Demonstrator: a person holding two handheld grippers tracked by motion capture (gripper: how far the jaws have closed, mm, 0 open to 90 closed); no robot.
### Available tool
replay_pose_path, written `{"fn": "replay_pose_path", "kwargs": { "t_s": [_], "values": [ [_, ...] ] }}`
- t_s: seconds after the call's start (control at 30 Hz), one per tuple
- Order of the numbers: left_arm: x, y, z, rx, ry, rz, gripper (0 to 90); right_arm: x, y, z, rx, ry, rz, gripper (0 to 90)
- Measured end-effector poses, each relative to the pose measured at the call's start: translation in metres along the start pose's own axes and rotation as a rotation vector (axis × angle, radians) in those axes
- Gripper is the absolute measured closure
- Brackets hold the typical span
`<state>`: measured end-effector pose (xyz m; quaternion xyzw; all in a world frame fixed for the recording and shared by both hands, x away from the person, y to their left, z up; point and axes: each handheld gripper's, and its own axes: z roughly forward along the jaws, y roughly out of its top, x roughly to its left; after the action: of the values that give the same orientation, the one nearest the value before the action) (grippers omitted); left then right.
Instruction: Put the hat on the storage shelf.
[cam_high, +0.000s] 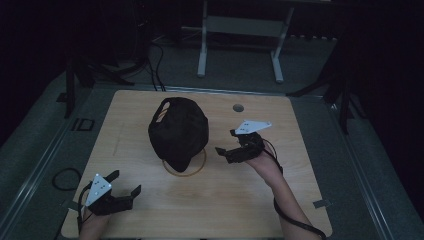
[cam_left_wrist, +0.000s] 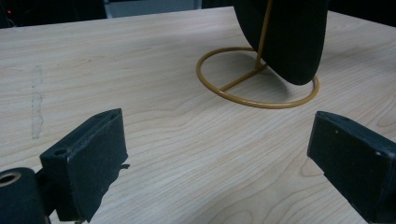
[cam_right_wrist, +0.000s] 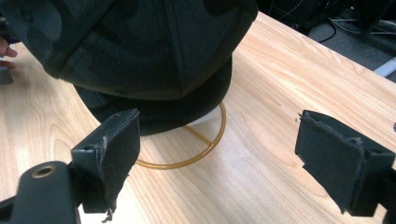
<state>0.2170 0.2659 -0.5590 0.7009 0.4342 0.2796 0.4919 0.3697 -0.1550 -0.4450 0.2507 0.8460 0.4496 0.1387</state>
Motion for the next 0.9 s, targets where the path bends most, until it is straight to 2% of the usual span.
{"fn": "replay_pose_path", "kwargs": {
  "t_s": [0.5, 0.6, 0.7, 0.8, 0.9],
  "values": [
    [0.0, 0.0, 0.0, 0.0, 0.0, 0.001, 5.2, 0.007, -0.026, 0.013, 0.038, 0.037, -0.008, 13.9],
    [0.0, 0.0, 0.0, -0.004, -0.003, 0.002, 5.2, 0.009, -0.029, 0.014, 0.035, 0.033, -0.009, 13.8],
    [0.0, 0.0, -0.001, -0.003, -0.004, 0.0, 5.2, 0.01, -0.036, 0.014, 0.007, 0.007, -0.015, 13.9],
    [0.0, 0.0, 0.0, -0.002, -0.003, 0.001, 5.2, 0.01, -0.042, 0.014, 0.001, 0.011, -0.017, 13.8],
    [0.0, 0.0, 0.0, -0.002, -0.003, 0.001, 5.2, 0.012, -0.047, 0.017, 0.019, 0.031, -0.023, 13.8]
  ]
}}
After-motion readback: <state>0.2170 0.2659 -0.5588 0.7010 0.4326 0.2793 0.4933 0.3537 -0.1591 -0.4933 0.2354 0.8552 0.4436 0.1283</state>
